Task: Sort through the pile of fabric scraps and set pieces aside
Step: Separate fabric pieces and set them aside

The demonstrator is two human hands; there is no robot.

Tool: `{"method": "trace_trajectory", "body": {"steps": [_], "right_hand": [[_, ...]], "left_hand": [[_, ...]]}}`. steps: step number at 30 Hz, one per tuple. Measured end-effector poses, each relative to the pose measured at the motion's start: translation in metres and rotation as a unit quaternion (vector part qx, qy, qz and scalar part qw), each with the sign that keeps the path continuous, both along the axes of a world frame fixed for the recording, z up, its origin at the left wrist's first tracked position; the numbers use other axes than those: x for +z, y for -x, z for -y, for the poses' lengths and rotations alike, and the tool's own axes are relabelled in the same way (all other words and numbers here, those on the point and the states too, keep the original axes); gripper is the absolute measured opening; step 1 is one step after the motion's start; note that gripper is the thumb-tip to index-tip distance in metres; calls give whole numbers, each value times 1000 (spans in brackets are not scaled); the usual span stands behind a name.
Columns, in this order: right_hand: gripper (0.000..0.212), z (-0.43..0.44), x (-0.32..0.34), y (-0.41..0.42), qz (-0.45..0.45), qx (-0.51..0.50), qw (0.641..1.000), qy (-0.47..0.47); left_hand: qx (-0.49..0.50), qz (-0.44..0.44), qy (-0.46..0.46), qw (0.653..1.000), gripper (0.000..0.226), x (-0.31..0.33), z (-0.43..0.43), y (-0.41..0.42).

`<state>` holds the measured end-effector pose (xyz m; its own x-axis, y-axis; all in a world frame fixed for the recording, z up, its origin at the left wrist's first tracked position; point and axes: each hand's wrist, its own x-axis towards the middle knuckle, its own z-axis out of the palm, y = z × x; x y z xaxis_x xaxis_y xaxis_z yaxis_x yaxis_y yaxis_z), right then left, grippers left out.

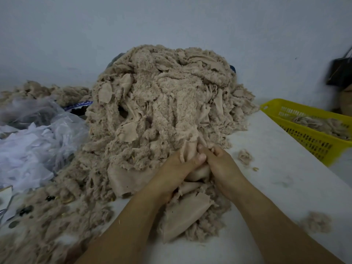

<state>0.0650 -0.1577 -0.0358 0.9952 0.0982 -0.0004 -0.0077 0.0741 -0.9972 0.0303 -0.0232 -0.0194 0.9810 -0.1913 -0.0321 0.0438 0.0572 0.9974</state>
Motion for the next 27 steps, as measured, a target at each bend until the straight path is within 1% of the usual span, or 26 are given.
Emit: {"method": "trace_trajectory", "body": {"steps": [1, 2, 3, 4, 5, 7, 8, 10, 11, 13, 14, 15, 17, 18, 20, 22, 23, 25, 27], "right_hand": [[13, 0, 0, 1, 12, 3, 1000, 17], [15, 0, -3, -1, 23, 0, 999, 44], [22, 0, -4, -1, 35, -12, 997, 74], [19, 1, -7, -5, 48, -33, 994, 91], [22, 2, -7, -7, 51, -61, 992, 99], [35, 11, -8, -14, 34, -123, 987, 95], [38, 18, -7, -18, 16, -152, 985, 80], [31, 31, -5, -23, 1, -200, 979, 37], [28, 36, -6, -24, -3, -209, 978, 22], [31, 36, -7, -24, -11, -191, 981, 33], [32, 33, -7, -22, -13, -167, 984, 64], [33, 28, -6, -20, -6, -141, 984, 109], [33, 19, -5, -17, 53, -119, 976, 173], [30, 16, -4, -15, 90, -127, 971, 183], [22, 13, 1, -9, 148, -165, 960, 171], [21, 12, 7, -1, 183, -167, 956, 156], [22, 11, 10, 3, 188, -141, 960, 151], [26, 6, 12, 10, 197, -64, 968, 139], [21, -1, 11, 13, 214, 0, 966, 148]], "left_hand": [[-2, 5, -2, 1000, 25, 0, 1, 1], [3, 10, -2, 1000, 17, -1, 1, 1], [9, 15, 3, 1000, 16, 0, 1, 1], [14, 18, 12, 1000, 16, 1, 1, 2], [16, 20, 23, 999, 16, 3, 0, 3], [14, 29, 52, 998, 17, 7, -3, 4], [23, 24, 78, 996, 18, 9, -6, 3], [78, -10, 158, 984, 27, 13, -17, -2], [106, -30, 205, 973, 31, 14, -22, -5], [142, -56, 267, 952, 30, 15, -30, -9], [151, -60, 275, 948, 27, 13, -32, -11], [159, -62, 271, 947, 26, 12, -32, -11], [162, -61, 250, 953, 27, 8, -30, -11], [158, -58, 234, 957, 29, 7, -28, -11], [152, -42, 213, 964, 34, 7, -25, -11], [138, -28, 192, 971, 33, 10, -21, -9], [131, -20, 157, 979, 29, 11, -18, -8], [119, 8, 51, 992, 23, 10, -14, -5], [86, 44, -32, 995, 17, 7, -9, -4]]}}
